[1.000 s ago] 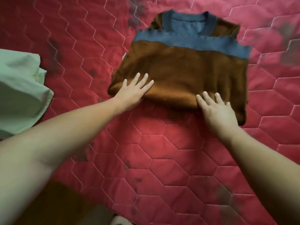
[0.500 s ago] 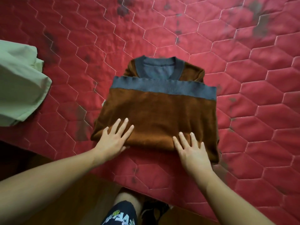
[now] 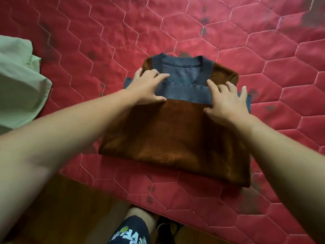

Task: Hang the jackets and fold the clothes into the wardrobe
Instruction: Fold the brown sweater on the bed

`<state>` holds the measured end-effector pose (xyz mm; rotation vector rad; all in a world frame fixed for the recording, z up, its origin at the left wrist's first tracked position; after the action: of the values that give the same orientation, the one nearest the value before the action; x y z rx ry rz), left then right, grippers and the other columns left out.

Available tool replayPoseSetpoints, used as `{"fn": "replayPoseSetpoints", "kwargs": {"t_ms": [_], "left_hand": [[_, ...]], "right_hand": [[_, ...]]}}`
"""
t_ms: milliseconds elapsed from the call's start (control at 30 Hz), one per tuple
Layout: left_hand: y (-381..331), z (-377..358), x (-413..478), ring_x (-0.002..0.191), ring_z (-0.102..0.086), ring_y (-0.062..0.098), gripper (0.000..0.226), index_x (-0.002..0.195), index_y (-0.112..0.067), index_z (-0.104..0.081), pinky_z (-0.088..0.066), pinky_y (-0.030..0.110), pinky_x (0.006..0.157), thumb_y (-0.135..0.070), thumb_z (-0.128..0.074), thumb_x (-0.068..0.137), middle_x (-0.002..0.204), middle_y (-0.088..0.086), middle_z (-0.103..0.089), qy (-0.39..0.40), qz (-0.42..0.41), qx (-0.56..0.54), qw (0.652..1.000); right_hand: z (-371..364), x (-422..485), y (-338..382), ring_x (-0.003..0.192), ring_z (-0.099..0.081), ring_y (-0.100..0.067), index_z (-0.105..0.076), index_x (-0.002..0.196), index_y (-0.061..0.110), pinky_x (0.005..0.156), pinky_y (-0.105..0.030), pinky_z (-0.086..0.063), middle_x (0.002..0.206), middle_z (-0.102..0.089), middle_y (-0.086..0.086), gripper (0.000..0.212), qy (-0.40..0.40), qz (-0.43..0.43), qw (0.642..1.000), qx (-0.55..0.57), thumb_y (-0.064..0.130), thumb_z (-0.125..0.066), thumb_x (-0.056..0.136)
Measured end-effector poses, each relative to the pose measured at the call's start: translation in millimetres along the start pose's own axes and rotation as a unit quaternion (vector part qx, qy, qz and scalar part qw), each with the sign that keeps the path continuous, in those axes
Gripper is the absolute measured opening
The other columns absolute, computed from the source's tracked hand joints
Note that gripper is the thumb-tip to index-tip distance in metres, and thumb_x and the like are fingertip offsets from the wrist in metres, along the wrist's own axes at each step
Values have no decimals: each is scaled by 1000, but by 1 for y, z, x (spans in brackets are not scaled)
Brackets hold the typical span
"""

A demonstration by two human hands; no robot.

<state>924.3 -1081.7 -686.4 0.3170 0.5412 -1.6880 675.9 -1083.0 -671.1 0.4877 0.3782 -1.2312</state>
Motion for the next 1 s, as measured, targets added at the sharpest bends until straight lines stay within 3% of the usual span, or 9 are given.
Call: {"fn": "replayPoseSetpoints", "kwargs": {"t_ms": [100, 200, 333, 433, 567, 667, 833, 933, 1000], "left_hand": [[-3, 4, 3, 112, -57, 26, 60, 128, -24, -54, -36, 48, 103, -55, -70, 80, 112, 0, -62, 3, -45, 12, 999], [0, -1, 0, 92, -62, 27, 35, 98, -22, -57, -41, 34, 74, -42, -77, 78, 95, 0, -65, 61, -69, -42, 995], [13, -16, -10, 88, -63, 20, 30, 106, -20, -67, -43, 31, 72, -31, -80, 81, 95, -1, -68, 220, -32, -93, 971], [20, -16, -14, 91, -65, 16, 32, 117, -24, -68, -47, 29, 77, -25, -77, 86, 98, -6, -69, 262, -23, -139, 955], [21, -10, -12, 92, -63, 12, 30, 116, -28, -67, -42, 25, 76, -25, -76, 88, 98, -11, -69, 250, -45, -152, 955], [17, -7, -10, 91, -62, 12, 31, 117, -26, -66, -41, 26, 76, -27, -75, 88, 98, -9, -67, 210, -49, -167, 962], [23, 5, -1, 95, -65, 17, 26, 110, -17, -66, -52, 39, 86, -26, -75, 87, 101, -2, -71, 144, -42, -183, 972], [31, 24, 5, 99, -66, 14, 27, 112, -18, -67, -52, 37, 91, -21, -77, 86, 105, -4, -72, 139, -33, -201, 969], [39, 48, 17, 103, -65, 17, 27, 111, -15, -67, -50, 34, 89, -19, -77, 87, 105, -2, -70, 90, -23, -214, 972]], "right_hand": [[10, 7, 0, 129, -44, -36, -49, 134, 19, 112, -59, -25, 129, -61, -13, 58, -38, 23, 999, -31, 40, -68, 82], [9, 7, 9, 111, -59, -36, -58, 103, 17, 85, -43, -39, 110, -68, -13, 32, 13, 58, 998, -12, 40, -69, 83], [-9, 2, 15, 103, -60, -34, -64, 105, 28, 91, -44, -52, 97, -47, -2, 29, 148, 70, 985, 57, 42, -72, 80], [-13, 4, 15, 102, -61, -33, -69, 105, 29, 92, -42, -52, 99, -48, -3, 22, 179, 72, 980, 54, 33, -69, 83], [-6, 17, 15, 99, -66, -27, -71, 104, 19, 88, -38, -52, 99, -71, -7, 24, 183, 28, 968, 172, 19, -78, 80], [3, 27, 18, 97, -66, -24, -71, 103, 15, 89, -37, -51, 98, -73, -5, 29, 162, -8, 951, 263, 15, -83, 76], [13, 37, 22, 88, -66, -28, -77, 96, 9, 78, -38, -50, 85, -72, -12, 17, 116, 15, 974, 193, 13, -78, 80], [36, 38, 15, 79, -66, -25, -79, 94, 15, 72, -36, -48, 77, -71, -8, 13, 92, 22, 970, 223, 14, -79, 81], [59, 46, 8, 71, -60, -20, -75, 89, 17, 67, -33, -40, 69, -64, -1, 7, 60, 27, 968, 243, 13, -77, 83]]}}
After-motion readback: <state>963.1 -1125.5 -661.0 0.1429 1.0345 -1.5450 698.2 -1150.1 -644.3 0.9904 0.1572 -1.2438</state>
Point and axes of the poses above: each hand's wrist, its own x-axis towards the middle knuckle, its own z-axis out of the back of the hand, y = z × x, the point moved 8 cm from there along x, towards the middle knuckle
